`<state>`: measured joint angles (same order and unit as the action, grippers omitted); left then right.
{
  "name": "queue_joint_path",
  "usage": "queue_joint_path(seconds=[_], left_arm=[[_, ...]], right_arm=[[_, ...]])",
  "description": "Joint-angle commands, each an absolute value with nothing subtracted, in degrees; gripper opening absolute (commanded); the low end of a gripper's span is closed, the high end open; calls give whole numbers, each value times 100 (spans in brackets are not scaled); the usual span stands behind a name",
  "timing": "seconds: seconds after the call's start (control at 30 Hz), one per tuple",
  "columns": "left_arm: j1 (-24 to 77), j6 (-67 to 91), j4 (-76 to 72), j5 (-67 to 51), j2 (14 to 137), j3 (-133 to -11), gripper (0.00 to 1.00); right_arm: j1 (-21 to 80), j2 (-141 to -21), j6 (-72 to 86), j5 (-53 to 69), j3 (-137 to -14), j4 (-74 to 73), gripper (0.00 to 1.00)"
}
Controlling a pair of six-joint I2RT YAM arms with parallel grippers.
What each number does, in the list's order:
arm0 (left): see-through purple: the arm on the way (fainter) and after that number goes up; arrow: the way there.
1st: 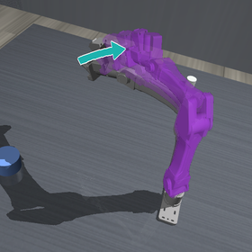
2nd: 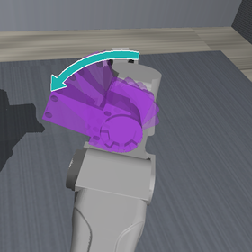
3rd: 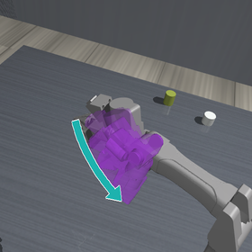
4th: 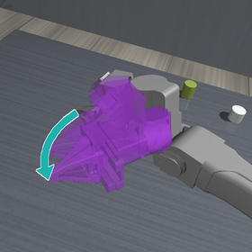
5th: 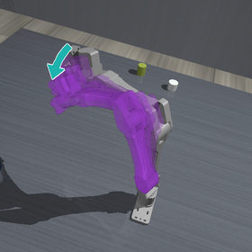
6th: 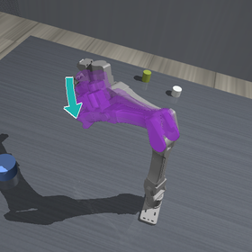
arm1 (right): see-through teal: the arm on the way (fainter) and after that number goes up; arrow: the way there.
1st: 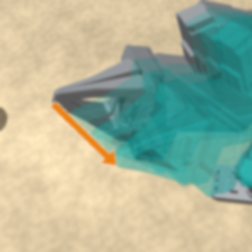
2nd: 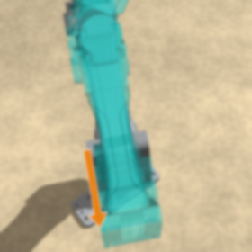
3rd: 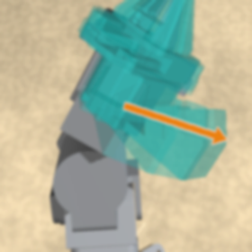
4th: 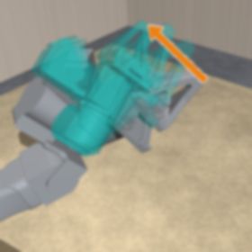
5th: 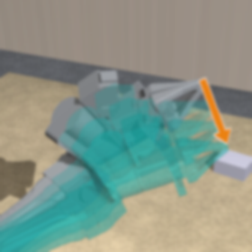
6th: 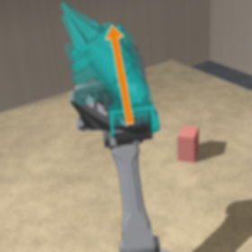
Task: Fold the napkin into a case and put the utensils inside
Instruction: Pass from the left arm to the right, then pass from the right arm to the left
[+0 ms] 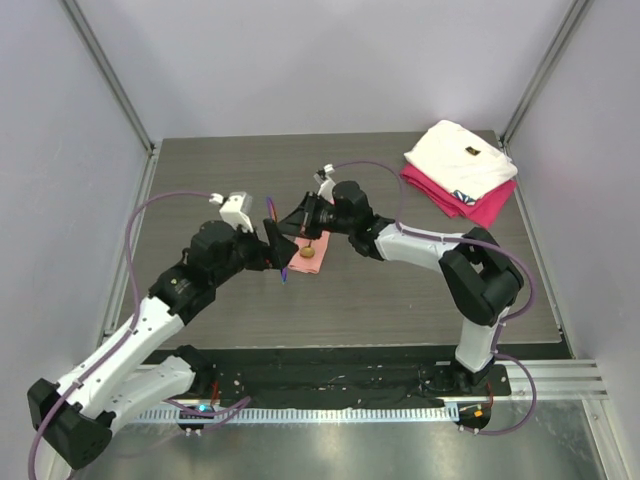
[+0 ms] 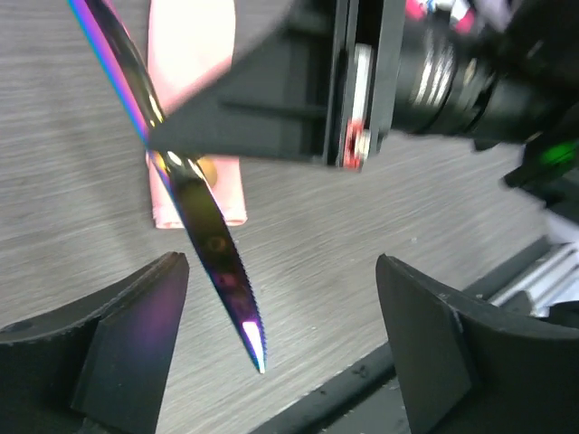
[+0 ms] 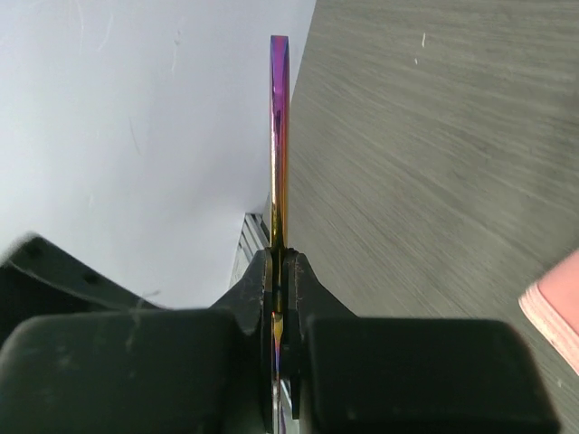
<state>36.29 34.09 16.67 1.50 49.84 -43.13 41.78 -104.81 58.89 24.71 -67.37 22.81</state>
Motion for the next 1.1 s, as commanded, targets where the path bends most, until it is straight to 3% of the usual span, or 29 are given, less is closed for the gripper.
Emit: queue_joint_path(seconds=[0.0, 0.17, 0.27, 0.37, 0.77, 0.97, 1.07], left_arm=[[3069, 3593, 1827, -396, 4825, -4956, 91], [1595, 4384, 1838, -2018, 5334, -5133, 86], [1301, 4938, 1031, -3019, 5616, -4870, 75], [1292, 5395, 22, -3391, 5625, -4448, 75], [1292, 6310, -1976, -3692, 6064, -3586, 77], [1327, 6460, -2400, -3683, 6547, -3665, 69], [1336, 6425, -2470, -3770, 6811, -3814, 60]], right_arm=[[4105, -9950, 5608, 3154, -6242, 2988, 1], [4026, -9423, 5318, 3480, -5784, 3120, 1], [3947, -9159, 5116, 3594, -5695, 2936, 1], [3894, -9027, 5036, 3665, -5608, 2681, 1], [3850, -9035, 5431, 3876, -5458, 3155, 1], [3867, -9026, 5458, 3946, -5458, 3164, 1], [3867, -9035, 5475, 3955, -5484, 3103, 1]])
